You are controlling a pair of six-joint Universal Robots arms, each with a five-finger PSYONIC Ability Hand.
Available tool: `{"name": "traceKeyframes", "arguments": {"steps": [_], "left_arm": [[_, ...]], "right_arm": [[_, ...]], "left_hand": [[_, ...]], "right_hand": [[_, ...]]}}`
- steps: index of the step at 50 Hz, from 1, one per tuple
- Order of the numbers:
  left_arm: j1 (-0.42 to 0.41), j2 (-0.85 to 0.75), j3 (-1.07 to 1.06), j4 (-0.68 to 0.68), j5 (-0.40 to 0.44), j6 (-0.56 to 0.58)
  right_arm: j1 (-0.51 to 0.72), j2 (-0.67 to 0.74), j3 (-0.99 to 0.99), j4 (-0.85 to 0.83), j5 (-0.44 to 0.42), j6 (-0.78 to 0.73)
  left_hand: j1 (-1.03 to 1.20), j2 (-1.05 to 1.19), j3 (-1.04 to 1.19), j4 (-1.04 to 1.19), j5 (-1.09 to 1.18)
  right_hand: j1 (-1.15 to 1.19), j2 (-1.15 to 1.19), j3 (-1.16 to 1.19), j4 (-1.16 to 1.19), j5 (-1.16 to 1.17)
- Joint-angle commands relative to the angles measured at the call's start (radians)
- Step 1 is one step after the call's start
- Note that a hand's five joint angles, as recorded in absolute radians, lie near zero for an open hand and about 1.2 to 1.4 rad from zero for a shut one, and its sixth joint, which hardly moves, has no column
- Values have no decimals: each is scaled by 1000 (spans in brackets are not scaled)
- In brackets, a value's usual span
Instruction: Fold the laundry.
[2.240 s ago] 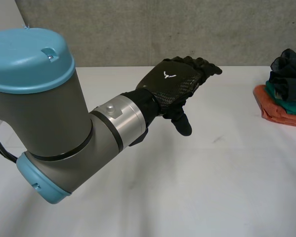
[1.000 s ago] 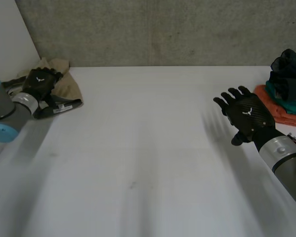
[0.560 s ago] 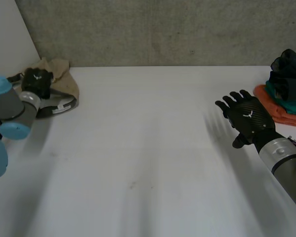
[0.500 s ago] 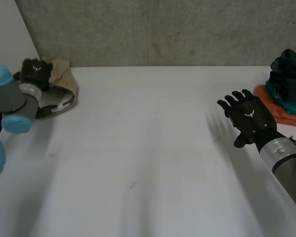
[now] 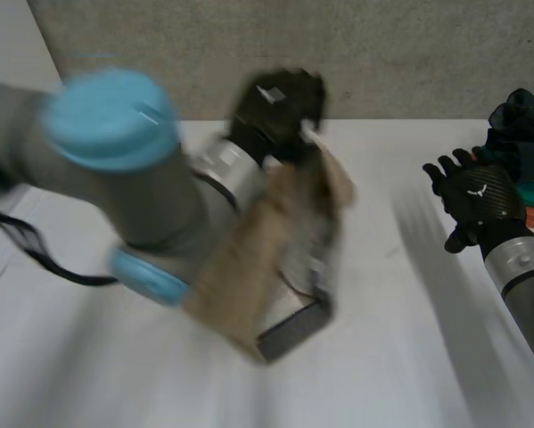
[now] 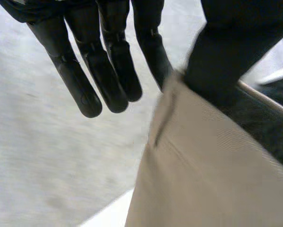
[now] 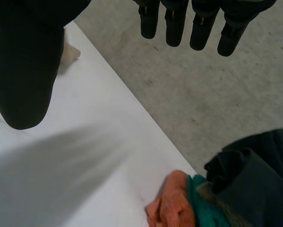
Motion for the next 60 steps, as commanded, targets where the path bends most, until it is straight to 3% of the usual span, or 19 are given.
{"name": "traceKeyframes", "arguments": {"steps": [1,2,9,16,20,24,30,33,39,42,43,44,46,47,48,53,60], "left_arm": [[-124,-157,73,-48,3,13],[-129,-153,69,-73,1,15],[-103,11,-15,-180,3,13],[60,226,-227,-157,13,42],[188,249,-302,-108,30,131],[294,200,-312,-71,91,291],[426,16,-241,-66,220,562],[449,-85,-168,-72,268,640],[452,-225,-62,-72,285,683],[452,-284,-16,-71,279,687],[451,-295,-8,-71,276,687],[446,-309,7,-68,274,685],[442,-312,14,-66,271,682],[439,-311,14,-66,268,679],[431,-305,9,-66,259,679],[391,-250,-48,-77,216,667],[351,-4,-285,-71,193,606]], "right_arm": [[0,-2,-21,29,97,11],[0,-2,-23,33,106,13],[2,-24,-38,113,130,14],[19,-98,-88,358,146,158],[64,-140,-102,487,140,279],[140,-149,-96,558,152,344],[235,-83,-55,498,163,355],[278,-9,-53,441,221,346],[315,72,-64,339,347,317],[319,100,-61,277,369,248],[318,113,-56,247,373,208],[315,119,-55,233,375,187],[310,126,-56,213,375,159],[306,129,-65,195,375,139],[304,129,-70,188,377,128],[292,127,-137,161,370,82],[230,225,-436,170,352,-21]], "left_hand": [[-724,-732,-746,-747,-741],[-829,-837,-851,-853,-846],[-854,-862,-876,-878,-871],[-845,-853,-867,-869,-862],[-848,-856,-870,-872,-865],[-842,-850,-864,-866,-859],[-842,-850,-864,-866,-859],[-842,-850,-864,-866,-859],[-831,-838,-852,-854,-848],[-675,-683,-697,-699,-692],[-596,-604,-618,-620,-613],[-279,-287,-300,-302,-296],[110,102,88,87,93],[283,276,262,260,266],[337,329,315,314,320],[338,330,316,314,321],[338,330,316,314,321]], "right_hand": [[-59,-40,-36,-38,-44],[-59,-40,-36,-38,-44],[-59,-40,-36,-38,-44],[-59,-40,-36,-38,-44],[-59,-40,-36,-38,-44],[-59,-40,-36,-38,-44],[-59,-40,-36,-38,-44],[-59,-40,-36,-38,-44],[-59,-40,-36,-38,-44],[0,19,24,22,16],[129,148,152,150,144],[246,265,270,268,262],[510,529,534,532,526],[927,946,951,949,943],[1132,1151,1156,1154,1148],[1162,1181,1186,1184,1178],[1162,1181,1186,1184,1178]]}}
